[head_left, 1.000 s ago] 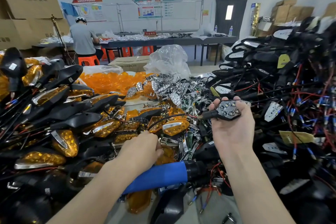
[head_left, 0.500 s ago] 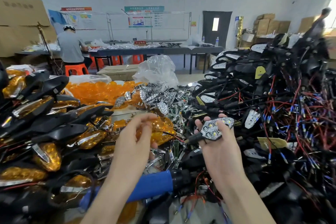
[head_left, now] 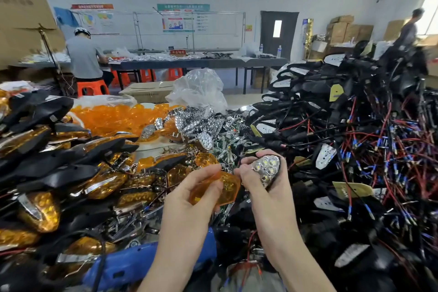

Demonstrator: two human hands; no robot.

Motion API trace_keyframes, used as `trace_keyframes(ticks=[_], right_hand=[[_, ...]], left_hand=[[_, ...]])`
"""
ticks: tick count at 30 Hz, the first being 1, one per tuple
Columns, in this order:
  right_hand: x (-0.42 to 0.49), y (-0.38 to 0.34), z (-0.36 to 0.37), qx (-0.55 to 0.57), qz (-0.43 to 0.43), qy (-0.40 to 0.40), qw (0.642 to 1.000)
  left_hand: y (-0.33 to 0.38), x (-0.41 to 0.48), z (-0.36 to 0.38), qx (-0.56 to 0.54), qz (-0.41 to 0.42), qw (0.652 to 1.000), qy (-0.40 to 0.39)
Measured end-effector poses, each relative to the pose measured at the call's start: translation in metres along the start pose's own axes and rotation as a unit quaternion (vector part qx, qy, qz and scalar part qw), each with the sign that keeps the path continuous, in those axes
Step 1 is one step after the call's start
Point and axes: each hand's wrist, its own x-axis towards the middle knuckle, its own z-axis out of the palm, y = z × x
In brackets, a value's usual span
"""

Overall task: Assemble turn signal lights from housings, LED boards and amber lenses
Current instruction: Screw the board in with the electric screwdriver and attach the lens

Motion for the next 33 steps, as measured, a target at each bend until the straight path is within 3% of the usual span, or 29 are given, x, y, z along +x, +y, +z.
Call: trace_keyframes(ticks=[6,9,12,15,21,33], right_hand=[[-0.005,0.001,0.005,-0.058,-0.061,-0.017,0.996],[-0.003,0.002,0.004,-0.039,-0.047,0.011,0.998],[-0.001,0.003,-0.002,-0.023,-0.028,0.024,0.999],[-0.001,0.003,-0.003,0.011,0.035,0.009,0.999],[0.004,-0.01,-0.009,0.23,0.111,0.044,0.966],[0.001,-0.007,-0.008,0.203,0.107,-0.011,0.973]], left_hand=[[0.004,-0.002,0.002,-0.065,0.007,0.998,-0.01],[0.002,-0.007,0.0,-0.084,0.024,0.993,-0.08],[0.0,-0.014,-0.001,-0.007,0.061,0.987,-0.15],[-0.001,-0.015,0.0,0.054,0.1,0.984,-0.134],[-0.013,-0.019,0.001,0.105,0.107,0.982,-0.118],[-0.024,-0.017,0.005,0.158,0.139,0.972,-0.108]])
